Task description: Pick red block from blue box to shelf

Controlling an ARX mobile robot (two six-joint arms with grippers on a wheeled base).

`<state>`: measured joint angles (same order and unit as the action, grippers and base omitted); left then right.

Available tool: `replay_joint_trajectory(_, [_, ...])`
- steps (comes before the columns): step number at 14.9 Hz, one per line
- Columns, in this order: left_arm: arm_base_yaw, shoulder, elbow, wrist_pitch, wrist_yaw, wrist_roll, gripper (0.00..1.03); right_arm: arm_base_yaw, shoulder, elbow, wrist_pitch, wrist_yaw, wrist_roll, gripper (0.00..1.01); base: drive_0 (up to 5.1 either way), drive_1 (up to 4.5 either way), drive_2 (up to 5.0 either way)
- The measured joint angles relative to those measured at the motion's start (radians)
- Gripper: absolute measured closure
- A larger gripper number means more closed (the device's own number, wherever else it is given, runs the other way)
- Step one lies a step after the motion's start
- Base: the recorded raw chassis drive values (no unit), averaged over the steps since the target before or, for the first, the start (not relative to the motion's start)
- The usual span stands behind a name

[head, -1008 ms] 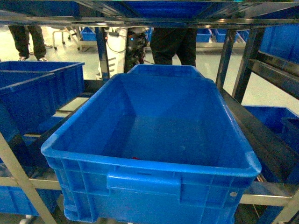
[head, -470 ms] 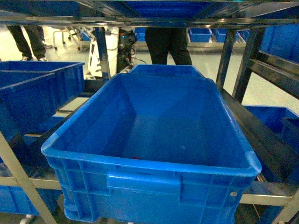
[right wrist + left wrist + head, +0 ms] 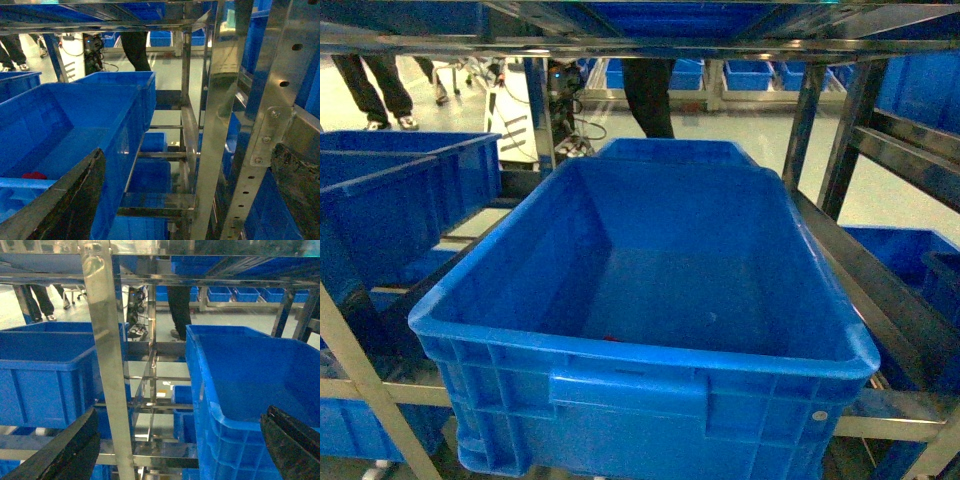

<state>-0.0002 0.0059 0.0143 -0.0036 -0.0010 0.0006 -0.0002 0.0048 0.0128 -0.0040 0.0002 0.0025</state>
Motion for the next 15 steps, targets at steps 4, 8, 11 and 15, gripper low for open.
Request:
replay_joint_trajectory(4, [0.0, 0.0, 0.0, 0.0, 0.0, 0.0, 0.05, 0.0, 0.0, 0.0, 0.0, 0.0, 0.0, 0.03, 0.0, 0.0, 0.0])
replay_joint_trajectory(8, [0.0, 0.0, 0.0, 0.0, 0.0, 0.0, 0.05, 0.0, 0.0, 0.0, 0.0, 0.0, 0.0, 0.03, 0.0, 0.0, 0.0])
replay_joint_trajectory(11, [0.0, 0.0, 0.0, 0.0, 0.0, 0.0, 0.05, 0.0, 0.0, 0.0, 0.0, 0.0, 0.0, 0.03, 0.0, 0.0, 0.0])
replay_joint_trajectory(15, [0.0, 0.0, 0.0, 0.0, 0.0, 0.0, 0.05, 0.0, 0.0, 0.0, 0.0, 0.0, 0.0, 0.03, 0.0, 0.0, 0.0])
